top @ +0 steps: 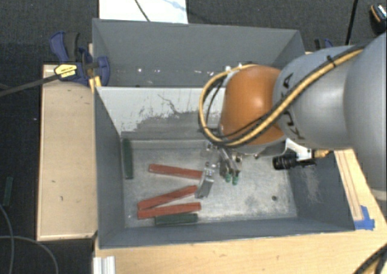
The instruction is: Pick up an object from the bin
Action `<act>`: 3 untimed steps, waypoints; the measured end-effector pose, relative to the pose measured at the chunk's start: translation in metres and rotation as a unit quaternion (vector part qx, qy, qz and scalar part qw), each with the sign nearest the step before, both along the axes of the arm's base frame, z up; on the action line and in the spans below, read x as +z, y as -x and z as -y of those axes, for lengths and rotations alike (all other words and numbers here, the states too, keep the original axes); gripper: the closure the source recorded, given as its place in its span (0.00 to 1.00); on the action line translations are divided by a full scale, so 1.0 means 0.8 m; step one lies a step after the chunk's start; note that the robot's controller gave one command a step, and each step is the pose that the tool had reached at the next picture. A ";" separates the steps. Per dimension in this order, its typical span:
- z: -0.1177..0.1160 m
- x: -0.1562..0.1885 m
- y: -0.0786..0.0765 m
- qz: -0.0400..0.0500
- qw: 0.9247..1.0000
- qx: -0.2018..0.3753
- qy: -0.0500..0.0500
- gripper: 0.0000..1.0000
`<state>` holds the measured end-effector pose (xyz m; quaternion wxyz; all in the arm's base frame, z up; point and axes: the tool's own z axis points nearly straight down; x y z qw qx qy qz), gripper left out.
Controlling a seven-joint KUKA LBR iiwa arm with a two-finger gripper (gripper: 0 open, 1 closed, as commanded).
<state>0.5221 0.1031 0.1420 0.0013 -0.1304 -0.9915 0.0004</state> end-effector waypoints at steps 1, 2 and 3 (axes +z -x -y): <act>-0.016 -0.094 -0.080 0.002 1.000 0.002 -0.001 0.00; -0.016 -0.089 -0.080 0.003 1.000 0.001 -0.001 1.00; 0.004 0.086 -0.066 0.006 1.000 -0.019 -0.001 1.00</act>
Offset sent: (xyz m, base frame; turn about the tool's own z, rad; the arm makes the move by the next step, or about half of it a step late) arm 0.0632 0.0127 -0.0716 -0.0054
